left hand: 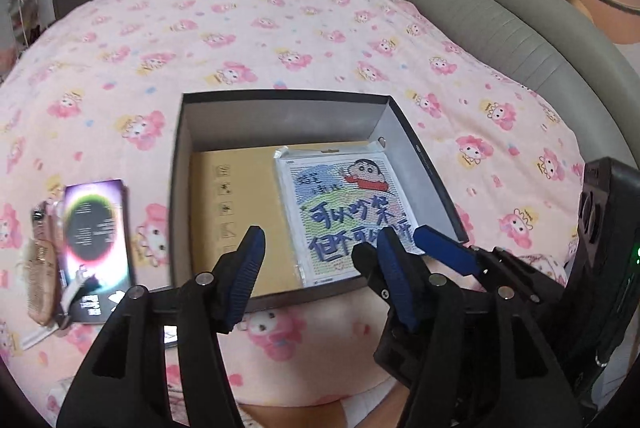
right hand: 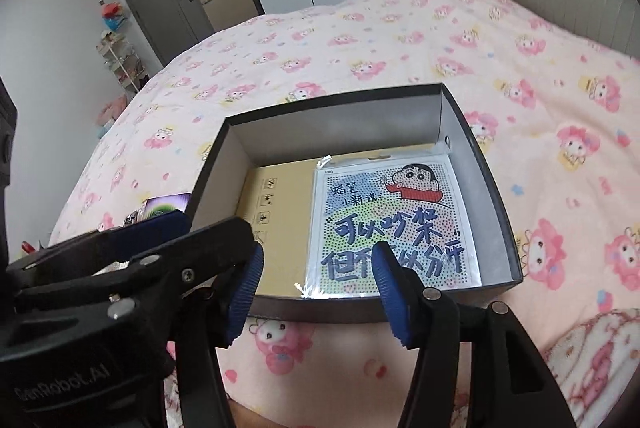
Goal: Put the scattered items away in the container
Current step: 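Open the left tool and withdraw it from the box, then grasp the purple screen-protector box from the pile with the left tool, then carry the purple box in the left tool over the black box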
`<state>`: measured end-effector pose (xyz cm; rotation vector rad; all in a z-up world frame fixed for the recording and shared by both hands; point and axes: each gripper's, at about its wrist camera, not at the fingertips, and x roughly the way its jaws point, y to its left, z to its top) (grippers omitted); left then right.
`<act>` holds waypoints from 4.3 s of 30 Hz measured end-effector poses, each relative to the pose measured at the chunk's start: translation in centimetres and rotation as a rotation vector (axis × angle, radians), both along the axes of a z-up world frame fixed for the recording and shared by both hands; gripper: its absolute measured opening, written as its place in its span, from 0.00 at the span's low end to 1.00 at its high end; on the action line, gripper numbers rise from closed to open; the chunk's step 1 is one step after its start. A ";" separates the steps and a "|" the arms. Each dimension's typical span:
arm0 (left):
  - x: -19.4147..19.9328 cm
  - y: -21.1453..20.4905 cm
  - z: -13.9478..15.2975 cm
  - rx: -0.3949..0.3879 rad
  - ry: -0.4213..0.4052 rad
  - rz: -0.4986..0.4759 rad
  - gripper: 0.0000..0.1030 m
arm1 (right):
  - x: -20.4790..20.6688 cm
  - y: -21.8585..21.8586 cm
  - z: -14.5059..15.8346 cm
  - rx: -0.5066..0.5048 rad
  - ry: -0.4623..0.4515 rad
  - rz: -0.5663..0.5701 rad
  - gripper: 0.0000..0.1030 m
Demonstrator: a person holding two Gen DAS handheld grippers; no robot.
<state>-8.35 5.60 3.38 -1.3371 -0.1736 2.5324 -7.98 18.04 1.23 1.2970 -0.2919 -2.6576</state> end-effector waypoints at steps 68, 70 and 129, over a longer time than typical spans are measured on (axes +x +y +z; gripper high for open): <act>0.6 -31.4 -14.5 0.237 -0.388 0.258 0.37 | -6.9 -25.3 -13.8 -0.148 -0.382 0.397 0.57; 2.6 -32.0 -13.9 0.223 -0.374 0.285 0.37 | -6.1 -25.8 -13.2 -0.159 -0.393 0.465 0.56; -8.5 -3.7 -7.6 0.251 -0.260 0.087 0.41 | -10.5 3.1 -2.4 -0.141 -0.115 0.279 0.44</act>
